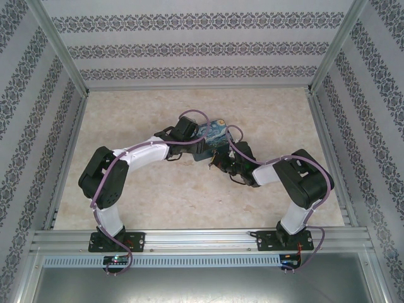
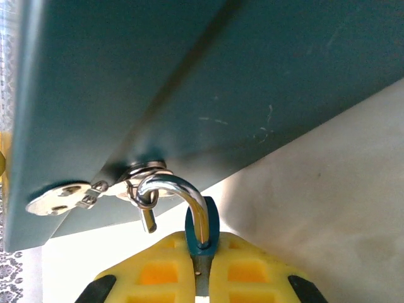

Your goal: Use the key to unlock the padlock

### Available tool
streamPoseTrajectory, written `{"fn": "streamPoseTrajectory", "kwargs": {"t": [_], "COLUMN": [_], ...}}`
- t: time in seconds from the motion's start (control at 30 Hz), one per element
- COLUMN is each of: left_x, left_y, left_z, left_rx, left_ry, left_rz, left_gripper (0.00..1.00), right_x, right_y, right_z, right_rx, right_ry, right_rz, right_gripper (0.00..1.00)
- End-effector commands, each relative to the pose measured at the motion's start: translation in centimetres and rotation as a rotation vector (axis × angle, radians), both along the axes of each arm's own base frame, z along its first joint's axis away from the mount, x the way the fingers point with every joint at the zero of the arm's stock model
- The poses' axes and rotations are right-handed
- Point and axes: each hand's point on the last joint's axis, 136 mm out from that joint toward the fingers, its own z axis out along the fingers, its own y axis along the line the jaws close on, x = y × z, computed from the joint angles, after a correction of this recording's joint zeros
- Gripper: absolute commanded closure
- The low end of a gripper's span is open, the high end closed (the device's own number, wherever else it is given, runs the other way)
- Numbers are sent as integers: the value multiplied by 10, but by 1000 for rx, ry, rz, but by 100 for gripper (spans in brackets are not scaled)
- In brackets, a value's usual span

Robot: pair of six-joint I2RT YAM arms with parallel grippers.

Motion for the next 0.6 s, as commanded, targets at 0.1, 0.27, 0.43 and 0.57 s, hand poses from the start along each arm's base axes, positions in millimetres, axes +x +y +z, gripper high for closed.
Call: {"fn": "streamPoseTrajectory", "kwargs": {"t": [0.1, 0.27, 0.43, 0.57], "left_x": [-36, -38, -39, -39], "left_y": [23, 23, 22, 21], "left_z": [-52, -61, -68, -69], "left_rx": [150, 175, 183, 180], "left_ry": [160, 196, 219, 224], "left_rz": [-29, -42, -48, -48], "left_gripper": [22, 24, 25, 25], "right_x": [21, 42, 57, 54], "right_y": [-11, -20, -18, -28], "right_z": [1, 12, 25, 23], "right_rx": [3, 29, 94, 100], "right_ry": [-6, -31, -30, -15], "right_rz": [-74, -68, 34, 60], "right_gripper": [100, 100, 100, 100]}}
